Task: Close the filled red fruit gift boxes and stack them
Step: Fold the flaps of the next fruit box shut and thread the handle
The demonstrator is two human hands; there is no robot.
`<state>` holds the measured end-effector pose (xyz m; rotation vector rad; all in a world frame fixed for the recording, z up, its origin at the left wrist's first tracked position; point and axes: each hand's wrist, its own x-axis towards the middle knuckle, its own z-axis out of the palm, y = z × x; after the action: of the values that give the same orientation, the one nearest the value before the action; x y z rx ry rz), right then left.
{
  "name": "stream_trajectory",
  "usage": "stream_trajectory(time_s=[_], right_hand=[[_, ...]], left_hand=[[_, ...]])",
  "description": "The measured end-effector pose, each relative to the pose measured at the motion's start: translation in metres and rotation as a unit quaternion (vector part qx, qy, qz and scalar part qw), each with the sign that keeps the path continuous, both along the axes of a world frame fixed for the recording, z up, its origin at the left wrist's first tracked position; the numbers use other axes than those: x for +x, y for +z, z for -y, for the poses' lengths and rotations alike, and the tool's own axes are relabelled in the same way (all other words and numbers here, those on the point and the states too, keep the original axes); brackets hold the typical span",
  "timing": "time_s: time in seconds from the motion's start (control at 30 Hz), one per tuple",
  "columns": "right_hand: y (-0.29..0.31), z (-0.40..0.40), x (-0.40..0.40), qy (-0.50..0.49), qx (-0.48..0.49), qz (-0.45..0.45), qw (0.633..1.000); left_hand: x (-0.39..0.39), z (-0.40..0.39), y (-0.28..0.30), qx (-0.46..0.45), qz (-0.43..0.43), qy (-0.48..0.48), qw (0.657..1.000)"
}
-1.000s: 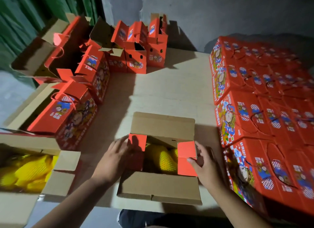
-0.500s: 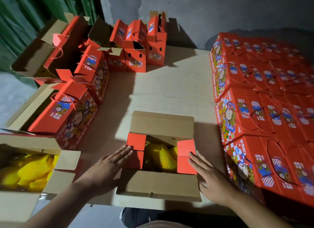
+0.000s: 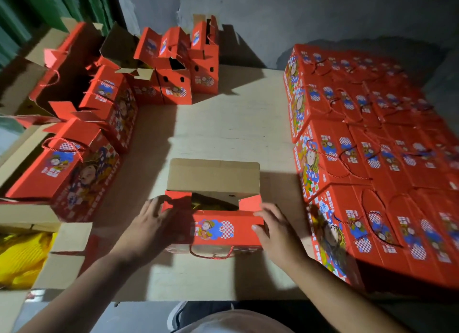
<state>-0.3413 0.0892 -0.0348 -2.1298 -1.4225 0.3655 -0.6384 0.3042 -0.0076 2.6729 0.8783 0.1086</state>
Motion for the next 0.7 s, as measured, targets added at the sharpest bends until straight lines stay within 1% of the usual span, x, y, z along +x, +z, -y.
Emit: stream_trajectory(time_s=[0.07, 0.13, 0.23, 0.43, 0.57, 0.7], right_hand=[[0.001, 0.006, -0.002, 0.025, -0.051, 0.016, 0.998], [0.001, 0.011, -0.002, 0.051, -0.079, 0.050, 0.994], [0.003, 0.012, -0.001, 0.068, -0.103, 0.078, 0.989], [0.001, 0.011, 0.000, 0.072, -0.112, 0.084, 0.988], [-0.001, 0.010, 0.002, 0.079, -0.119, 0.083, 0.986], [-0.007, 0.016, 0.000, 0.089, -0.143, 0.104, 0.980]], left_hand=[[0.000, -0.002, 0.000, 0.015, -0.076, -0.021, 0.997], [-0.001, -0.003, -0.003, 0.029, -0.107, -0.042, 0.993], [0.002, -0.001, -0.004, 0.034, -0.086, -0.044, 0.995], [-0.004, 0.006, -0.012, 0.050, -0.062, -0.039, 0.996], [-0.011, 0.018, -0.021, 0.040, -0.030, -0.011, 0.999], [-0.018, 0.031, -0.031, 0.010, -0.007, 0.011, 1.000]])
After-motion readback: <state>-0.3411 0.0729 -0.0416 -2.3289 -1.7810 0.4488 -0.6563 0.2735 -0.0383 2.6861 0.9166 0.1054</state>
